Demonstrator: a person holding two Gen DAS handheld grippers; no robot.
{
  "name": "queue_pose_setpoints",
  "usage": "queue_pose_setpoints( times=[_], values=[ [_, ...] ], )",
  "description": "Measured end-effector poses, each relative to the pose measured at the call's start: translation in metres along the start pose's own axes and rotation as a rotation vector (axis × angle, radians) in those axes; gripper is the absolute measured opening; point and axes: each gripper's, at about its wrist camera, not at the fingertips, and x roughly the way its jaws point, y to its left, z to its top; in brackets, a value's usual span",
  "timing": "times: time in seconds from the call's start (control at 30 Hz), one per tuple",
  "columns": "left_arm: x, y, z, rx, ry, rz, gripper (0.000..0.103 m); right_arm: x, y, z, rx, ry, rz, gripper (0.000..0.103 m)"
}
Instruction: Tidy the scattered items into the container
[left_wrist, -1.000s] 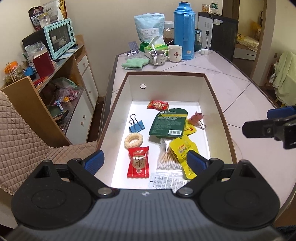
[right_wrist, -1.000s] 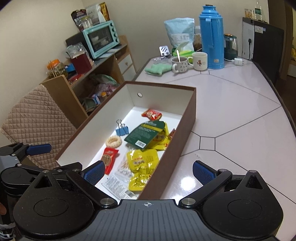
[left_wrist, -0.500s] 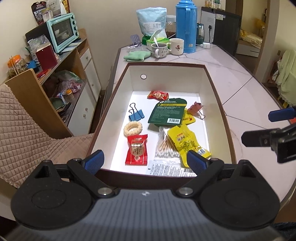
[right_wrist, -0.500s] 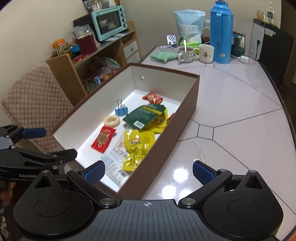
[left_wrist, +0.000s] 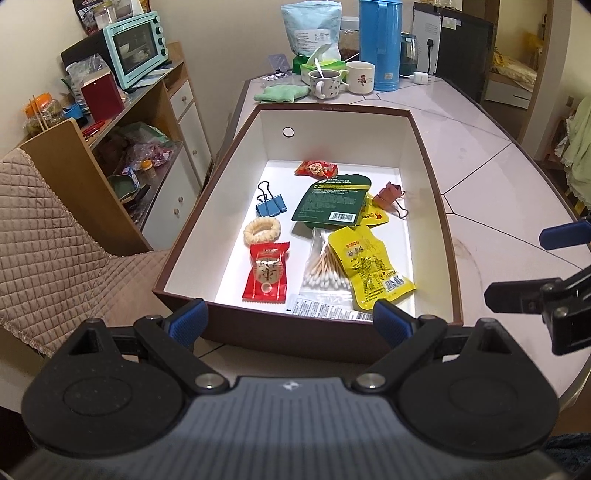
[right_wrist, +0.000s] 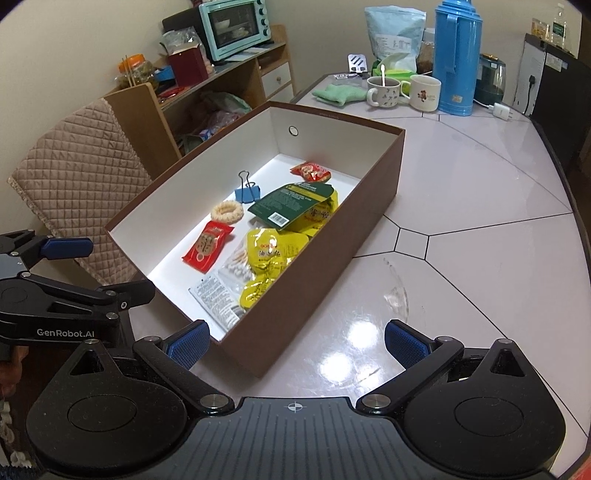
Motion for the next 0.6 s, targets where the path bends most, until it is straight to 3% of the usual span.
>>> queue_pose_setpoints(
  times=[0.6],
  values=[
    [0.003,-0.021,-0.01,-0.04,0.048,0.04,0.094,0.017,-0.007,-0.001,-0.05,0.071,0.062,0.103]
  ],
)
